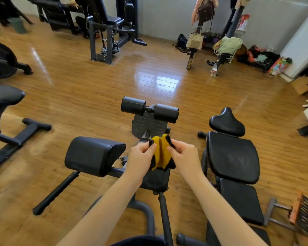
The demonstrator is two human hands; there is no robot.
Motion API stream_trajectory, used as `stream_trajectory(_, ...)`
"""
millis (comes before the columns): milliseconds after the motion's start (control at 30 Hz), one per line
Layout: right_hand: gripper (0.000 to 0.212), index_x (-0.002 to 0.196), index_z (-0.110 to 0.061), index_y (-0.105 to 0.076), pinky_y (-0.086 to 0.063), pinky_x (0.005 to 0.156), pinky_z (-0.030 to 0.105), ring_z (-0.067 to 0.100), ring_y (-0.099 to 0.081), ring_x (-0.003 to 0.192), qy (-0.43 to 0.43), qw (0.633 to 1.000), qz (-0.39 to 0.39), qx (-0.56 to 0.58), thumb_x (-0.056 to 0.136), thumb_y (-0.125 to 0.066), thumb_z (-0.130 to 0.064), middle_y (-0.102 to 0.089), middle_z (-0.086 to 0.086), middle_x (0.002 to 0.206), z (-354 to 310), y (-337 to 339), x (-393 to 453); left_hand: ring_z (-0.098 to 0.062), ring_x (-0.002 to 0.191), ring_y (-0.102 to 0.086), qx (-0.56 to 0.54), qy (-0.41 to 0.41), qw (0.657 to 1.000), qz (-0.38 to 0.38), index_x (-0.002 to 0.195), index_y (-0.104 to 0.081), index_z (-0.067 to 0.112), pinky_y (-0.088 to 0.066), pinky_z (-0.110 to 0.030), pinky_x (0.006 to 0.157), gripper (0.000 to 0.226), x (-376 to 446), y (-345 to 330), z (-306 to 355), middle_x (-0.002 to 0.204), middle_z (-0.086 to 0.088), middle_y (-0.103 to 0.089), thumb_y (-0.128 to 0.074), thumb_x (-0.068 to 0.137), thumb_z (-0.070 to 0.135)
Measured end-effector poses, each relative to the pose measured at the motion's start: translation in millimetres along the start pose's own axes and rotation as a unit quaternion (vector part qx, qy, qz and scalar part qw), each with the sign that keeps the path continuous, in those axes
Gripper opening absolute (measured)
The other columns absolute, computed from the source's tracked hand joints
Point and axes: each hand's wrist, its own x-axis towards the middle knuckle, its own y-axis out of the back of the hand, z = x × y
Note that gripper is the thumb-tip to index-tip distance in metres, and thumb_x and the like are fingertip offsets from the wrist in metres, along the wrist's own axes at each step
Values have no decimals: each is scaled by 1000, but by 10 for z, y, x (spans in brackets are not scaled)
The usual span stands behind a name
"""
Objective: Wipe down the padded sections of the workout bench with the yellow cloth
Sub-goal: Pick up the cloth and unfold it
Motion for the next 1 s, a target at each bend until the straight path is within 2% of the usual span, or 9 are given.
stream_trajectory(167, 19, 88, -32, -65, -56, 76, 31, 12, -67, 83, -27, 996, -47, 76, 92, -52, -19, -70, -1, 86, 3, -72, -47, -13, 107, -60, -111, 39, 988, -98, 123, -54, 14, -53, -24, 82, 28, -77, -107, 39, 118, -7, -61, -41, 98, 14)
stream_trajectory(300, 18, 89, -33, -63, -53, 71, 15, 0, -66, 83, -28, 991, -41, 124, 84, -63, -16, -69, -8, 88, 1, 12, -36, -17, 110, -61, -214, 44, 954, -205, 123, -53, 16, -51, -30, 90, 31, -105, 0, 34, 118, -4, -64, -36, 97, 13)
stream_trajectory(367, 17, 91, -31, -61, -53, 73, 17, 3, -65, 87, -65, 985, -11, 159, 86, -60, -15, -68, -7, 92, 37, 49, -10, -22, 106, -63, -163, 9, 977, -138, 114, -59, 16, -53, -29, 85, 26, -84, 37, 30, 110, -4, -67, -40, 96, 11)
stream_trajectory(467, 12, 97, -24, -61, -52, 87, 41, 22, -61, 100, -171, 945, -22, 278, 91, -52, -19, -66, 2, 103, 60, 98, 20, -20, 111, -55, -83, 7, 996, 13, 113, -56, 20, -48, -32, 92, 23, 94, 118, -80, 116, -2, -60, -55, 90, 21)
stream_trajectory(567, 17, 104, -17, -60, -52, 85, 44, 25, -61, 101, -215, 906, -57, 361, 92, -49, -19, -65, 5, 106, 88, 135, 18, -26, 115, -56, -144, 137, 968, -151, 125, -50, 15, -44, -42, 100, 50, 215, 211, -145, 125, -7, -59, -57, 82, 37)
stream_trajectory(633, 16, 104, -18, -60, -52, 84, 42, 26, -61, 102, -217, 910, -61, 348, 91, -50, -19, -65, 5, 107, 125, 140, 0, -29, 110, -60, -165, 126, 965, -159, 117, -57, 13, -49, -42, 93, 36, 238, 192, -186, 115, -8, -65, -56, 85, 31)
stream_trajectory(767, 10, 98, -24, -55, -55, 77, 35, 23, -60, 102, -195, 966, -76, 150, 88, -57, -22, -62, -2, 102, 225, 203, -5, -23, 100, -59, -90, -20, 996, 14, 92, -66, 21, -50, -40, 85, 8, 190, 45, -205, 99, -5, -67, -60, 87, 23)
stream_trajectory(933, 60, 130, -32, -38, -48, 85, 21, 4, -57, 104, -111, 973, -196, 40, 79, -69, -23, -60, -12, 111, 198, 371, 104, 5, 78, -60, 58, -146, 983, -90, 86, -66, 24, -46, -12, 69, 15, 122, -1, -128, 84, 8, -66, -62, 86, 9)
stream_trajectory(1000, 47, 126, -25, -50, -49, 89, 24, 5, -61, 99, -73, 967, -242, 8, 82, -65, -21, -66, -8, 104, 126, 338, 151, 4, 74, -62, 72, -168, 977, -110, 88, -64, 22, -47, -10, 68, 14, 123, 15, -113, 80, 6, -67, -64, 84, 8)
